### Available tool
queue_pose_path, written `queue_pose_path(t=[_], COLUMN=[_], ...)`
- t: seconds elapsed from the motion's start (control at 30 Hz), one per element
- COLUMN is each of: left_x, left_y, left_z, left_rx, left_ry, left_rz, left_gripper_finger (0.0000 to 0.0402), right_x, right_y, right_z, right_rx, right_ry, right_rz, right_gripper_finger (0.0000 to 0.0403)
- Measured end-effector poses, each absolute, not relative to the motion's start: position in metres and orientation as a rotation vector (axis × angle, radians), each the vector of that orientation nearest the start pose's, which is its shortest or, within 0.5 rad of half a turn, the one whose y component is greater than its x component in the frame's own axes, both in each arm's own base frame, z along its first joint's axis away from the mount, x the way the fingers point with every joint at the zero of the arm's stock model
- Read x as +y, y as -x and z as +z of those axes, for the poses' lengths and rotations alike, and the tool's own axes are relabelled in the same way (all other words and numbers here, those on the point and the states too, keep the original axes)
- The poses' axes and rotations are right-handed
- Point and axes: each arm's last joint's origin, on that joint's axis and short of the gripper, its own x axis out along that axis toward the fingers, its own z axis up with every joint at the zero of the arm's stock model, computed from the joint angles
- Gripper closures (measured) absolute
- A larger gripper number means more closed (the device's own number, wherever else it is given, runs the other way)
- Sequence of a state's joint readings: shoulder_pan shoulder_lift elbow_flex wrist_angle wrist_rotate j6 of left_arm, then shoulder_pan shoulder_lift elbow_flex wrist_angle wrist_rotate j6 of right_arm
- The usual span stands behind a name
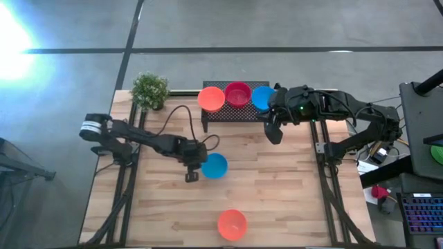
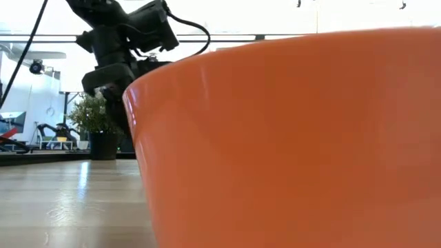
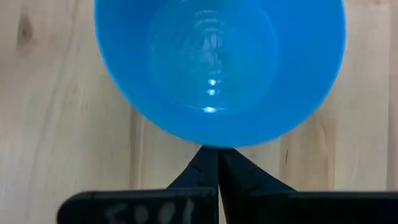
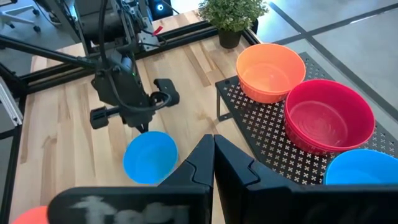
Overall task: Pick & Place Mini bowls
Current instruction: Stack the blue bowl on top of the blue bowl on the shelf
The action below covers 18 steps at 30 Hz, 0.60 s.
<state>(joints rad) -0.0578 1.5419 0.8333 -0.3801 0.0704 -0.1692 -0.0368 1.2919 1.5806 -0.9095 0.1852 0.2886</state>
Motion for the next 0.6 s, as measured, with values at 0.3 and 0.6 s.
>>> queue_pose_path(t=[0.3, 0.6], left_x=[-0.017, -0.018], left_y=[-0.300, -0.326], left_z=[0.157, 0.150], left_rx=[1.024, 0.969], left_ry=[0.129, 0.078], left_rz=[-0.044, -0.093], left_gripper_finger=[0.0401, 0.0401], right_x=[-0.014, -0.014], right_y=[-0.243, -0.243], right_z=[0.429, 0.429], right_rx=[0.584, 0.582], right_ry=[-0.233, -0.254], right_rz=[-0.301, -0.308], right_gripper_finger=[0.0394, 0.0394])
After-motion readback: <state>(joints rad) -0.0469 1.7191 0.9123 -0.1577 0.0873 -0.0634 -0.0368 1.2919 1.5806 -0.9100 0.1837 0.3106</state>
